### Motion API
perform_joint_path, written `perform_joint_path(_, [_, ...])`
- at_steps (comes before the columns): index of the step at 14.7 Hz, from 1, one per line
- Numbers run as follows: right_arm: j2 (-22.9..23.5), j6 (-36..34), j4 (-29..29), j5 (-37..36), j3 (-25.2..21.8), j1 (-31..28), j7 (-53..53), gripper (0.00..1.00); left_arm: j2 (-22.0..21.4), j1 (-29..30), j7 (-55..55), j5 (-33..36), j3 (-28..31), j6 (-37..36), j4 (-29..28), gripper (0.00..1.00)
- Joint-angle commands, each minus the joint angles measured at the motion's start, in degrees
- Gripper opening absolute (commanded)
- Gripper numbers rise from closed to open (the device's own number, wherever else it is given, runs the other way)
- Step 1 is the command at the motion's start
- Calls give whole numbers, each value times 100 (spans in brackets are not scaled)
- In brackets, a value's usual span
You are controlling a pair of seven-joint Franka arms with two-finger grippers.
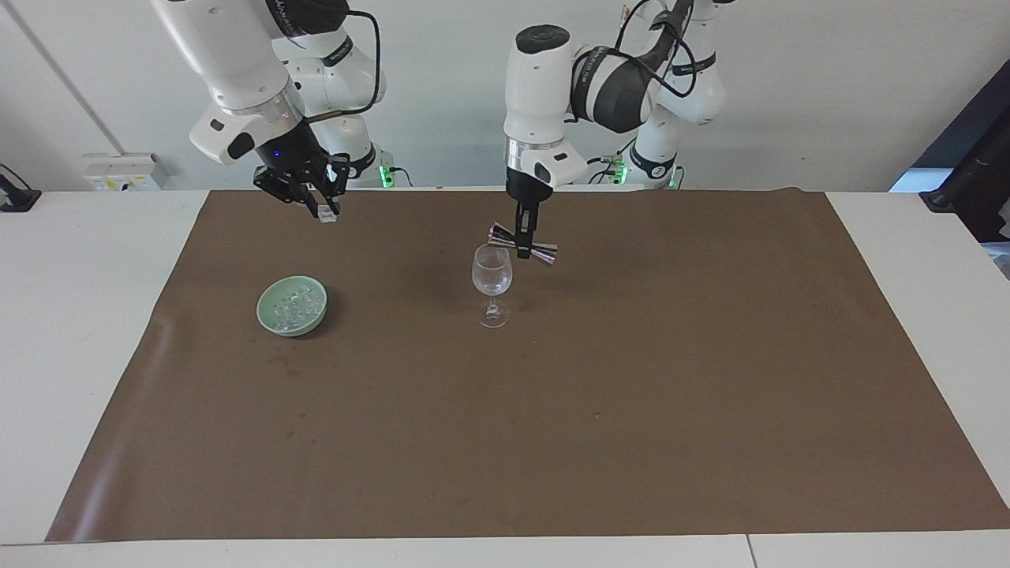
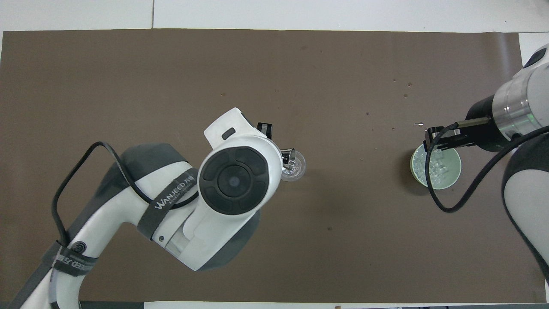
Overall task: Pour wine and add ice with both arms
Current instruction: 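Lift the ice with the right gripper toward the glass while the left gripper withdraws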
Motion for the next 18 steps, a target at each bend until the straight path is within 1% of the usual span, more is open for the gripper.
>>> perform_joint_path(1, [7,162,18,77,278,-54,436,0,-79,615,823,-1030,-9,-35,4,0])
perform_joint_path(2, [7,258,1,112,366,-54,629,0,-79,852,1218,-1374,-9,-35,-40,0])
perform_joint_path(3, [7,390,1,295,549,-54,909,0,-79,1133,1587,-1743,-18,-44,-75,0])
perform_joint_path(5, [25,785,-51,340,1050,-45,1699,0,-87,1765,2203,-2761,-18,-53,-136,0])
perform_joint_path(7, [94,1128,-96,341,1437,-1,2141,0,-166,2459,2976,-3868,-18,-254,-268,0])
perform_joint_path(9, [304,1418,-96,253,1457,524,2536,0,-367,2952,3627,-4460,-18,-238,-723,0])
perform_joint_path(10, [419,1576,-96,183,1456,666,2782,0,-421,3277,4152,-4871,-18,-238,-969,0])
perform_joint_path(12, [717,1823,-113,-115,1456,921,2995,0,-378,3936,5129,-5785,-27,-439,-1295,0])
perform_joint_path(13, [841,1998,-218,-264,1456,931,2995,0,-247,4200,5394,-6207,-18,-701,-1323,0])
perform_joint_path(14, [859,2208,-376,-292,1456,931,2995,0,-28,4464,5553,-6403,-18,-947,-1323,0])
perform_joint_path(16, [851,2473,-692,-292,1456,931,2995,0,228,4878,5949,-6789,-27,-1186,-1323,0])
perform_joint_path(17, [859,2518,-754,-292,1456,905,2987,0,438,5141,6159,-7044,-27,-1474,-1280,0])
perform_joint_path(18, [860,2536,-816,-292,1456,878,2986,0,771,5457,6431,-7281,-27,-1912,-1175,0])
